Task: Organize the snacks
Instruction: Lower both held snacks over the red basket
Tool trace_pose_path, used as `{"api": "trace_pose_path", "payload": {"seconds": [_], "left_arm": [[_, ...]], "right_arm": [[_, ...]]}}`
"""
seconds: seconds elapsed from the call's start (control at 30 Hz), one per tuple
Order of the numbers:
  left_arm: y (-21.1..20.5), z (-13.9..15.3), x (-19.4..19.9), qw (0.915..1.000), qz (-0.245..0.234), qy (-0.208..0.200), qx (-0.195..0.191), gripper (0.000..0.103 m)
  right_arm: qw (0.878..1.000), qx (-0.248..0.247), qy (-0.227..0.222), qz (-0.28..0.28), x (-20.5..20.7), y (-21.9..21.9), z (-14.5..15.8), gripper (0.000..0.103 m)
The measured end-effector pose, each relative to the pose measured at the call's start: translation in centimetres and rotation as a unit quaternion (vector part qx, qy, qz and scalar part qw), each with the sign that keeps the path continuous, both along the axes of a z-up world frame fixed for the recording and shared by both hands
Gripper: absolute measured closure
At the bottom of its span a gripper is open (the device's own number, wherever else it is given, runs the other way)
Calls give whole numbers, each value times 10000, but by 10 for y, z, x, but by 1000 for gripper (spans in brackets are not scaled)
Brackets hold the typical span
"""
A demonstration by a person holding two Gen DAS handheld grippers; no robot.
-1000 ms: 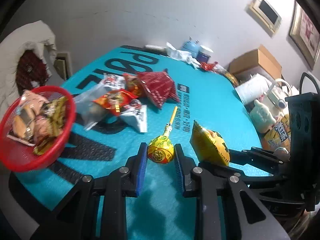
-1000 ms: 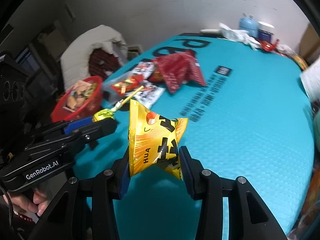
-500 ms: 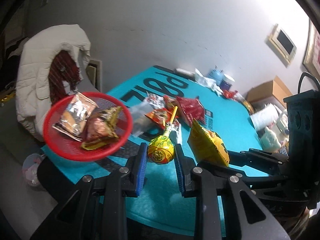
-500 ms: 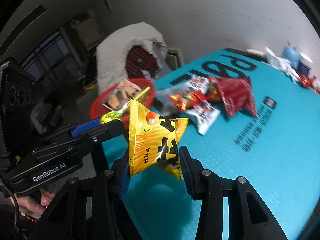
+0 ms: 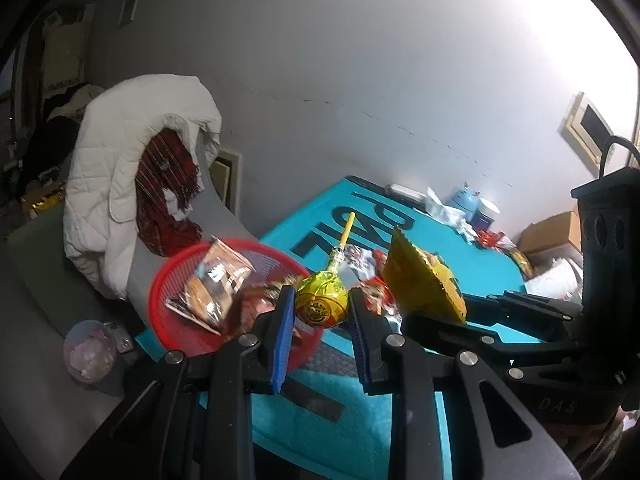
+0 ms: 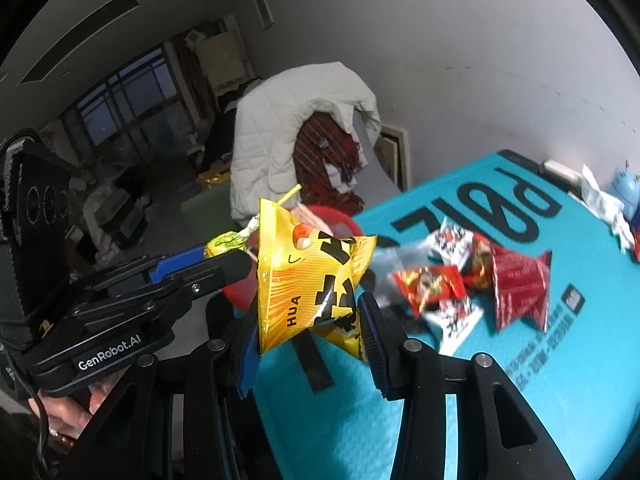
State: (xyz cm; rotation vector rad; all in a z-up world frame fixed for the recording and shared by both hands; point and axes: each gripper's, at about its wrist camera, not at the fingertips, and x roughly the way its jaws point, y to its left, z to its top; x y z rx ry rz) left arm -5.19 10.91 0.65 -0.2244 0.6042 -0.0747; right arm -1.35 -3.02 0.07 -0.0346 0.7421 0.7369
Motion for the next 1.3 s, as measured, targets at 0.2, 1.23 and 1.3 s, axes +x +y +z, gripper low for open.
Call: {"api": "trace_pose_path", "payload": {"seconds": [0.2,1.23,1.3], "left_arm": [[17,-1,18,9997,212,56,64,77],[58,-51,68,9943,572,855,296,77],[62,-56,70,9939,543,951,145,77]], "right_arm": [[9999,9,-80,65,23,12,3,59],[9986,-428,191,242,94,61,-38,59],[9984,-455,206,262,96,65,-40,59]]}}
